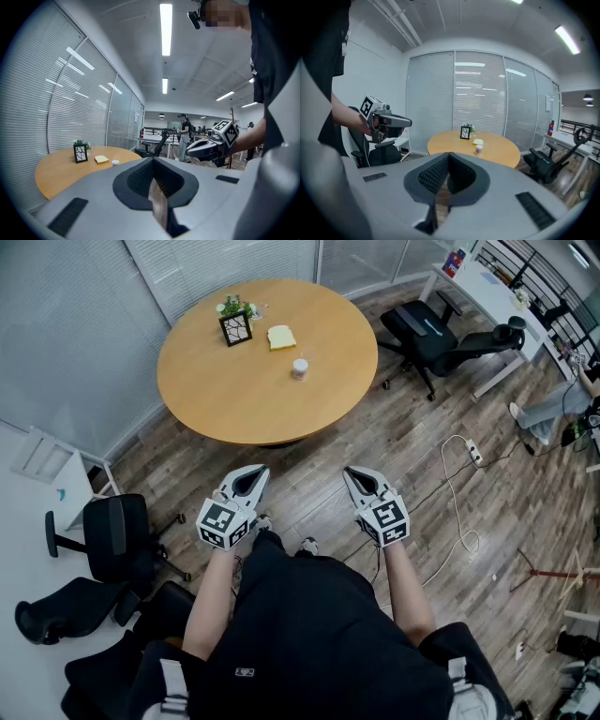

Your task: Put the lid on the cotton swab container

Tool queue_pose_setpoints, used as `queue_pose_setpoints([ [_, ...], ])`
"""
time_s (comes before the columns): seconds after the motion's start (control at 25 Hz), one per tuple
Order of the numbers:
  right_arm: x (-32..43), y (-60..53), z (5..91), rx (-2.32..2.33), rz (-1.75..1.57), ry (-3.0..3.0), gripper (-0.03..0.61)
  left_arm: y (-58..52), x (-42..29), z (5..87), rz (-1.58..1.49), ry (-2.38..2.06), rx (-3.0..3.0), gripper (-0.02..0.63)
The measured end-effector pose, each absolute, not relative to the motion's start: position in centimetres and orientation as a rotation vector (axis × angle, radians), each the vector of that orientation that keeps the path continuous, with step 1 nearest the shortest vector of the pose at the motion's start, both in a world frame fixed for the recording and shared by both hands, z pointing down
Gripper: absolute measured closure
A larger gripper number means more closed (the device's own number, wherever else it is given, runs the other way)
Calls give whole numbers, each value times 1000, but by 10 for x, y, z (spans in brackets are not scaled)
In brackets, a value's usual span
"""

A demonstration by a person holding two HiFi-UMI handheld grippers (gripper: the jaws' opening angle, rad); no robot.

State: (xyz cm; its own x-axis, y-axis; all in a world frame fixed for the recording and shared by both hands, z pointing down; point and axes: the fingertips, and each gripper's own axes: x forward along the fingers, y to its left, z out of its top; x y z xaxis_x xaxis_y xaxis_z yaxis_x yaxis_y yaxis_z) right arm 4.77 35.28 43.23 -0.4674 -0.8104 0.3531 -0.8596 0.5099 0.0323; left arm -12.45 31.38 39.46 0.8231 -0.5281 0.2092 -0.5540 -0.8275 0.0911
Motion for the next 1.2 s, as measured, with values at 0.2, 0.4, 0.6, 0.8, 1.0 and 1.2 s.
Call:
queue_pose_setpoints([
  [0.2, 43, 353, 431, 1409, 222, -2433, 574, 315, -129, 397, 269, -845, 2852, 607],
  [0.4, 41, 352, 431, 1436, 211, -2420, 574, 313, -132, 399, 267, -832, 2856, 607],
  [0.6, 38, 348, 434, 1459, 225, -2388, 574, 308, -136, 401, 275, -817, 2850, 607],
  [0.8, 36, 339, 441, 1486, 284, -2350, 574, 298, -142, 404, 283, -801, 2842, 607],
  [1.0, 33, 328, 446, 1515, 333, -2329, 574, 283, -150, 407, 291, -779, 2832, 607],
  [1.2, 28, 312, 445, 1560, 362, -2306, 574, 261, -157, 406, 292, -741, 2835, 607],
])
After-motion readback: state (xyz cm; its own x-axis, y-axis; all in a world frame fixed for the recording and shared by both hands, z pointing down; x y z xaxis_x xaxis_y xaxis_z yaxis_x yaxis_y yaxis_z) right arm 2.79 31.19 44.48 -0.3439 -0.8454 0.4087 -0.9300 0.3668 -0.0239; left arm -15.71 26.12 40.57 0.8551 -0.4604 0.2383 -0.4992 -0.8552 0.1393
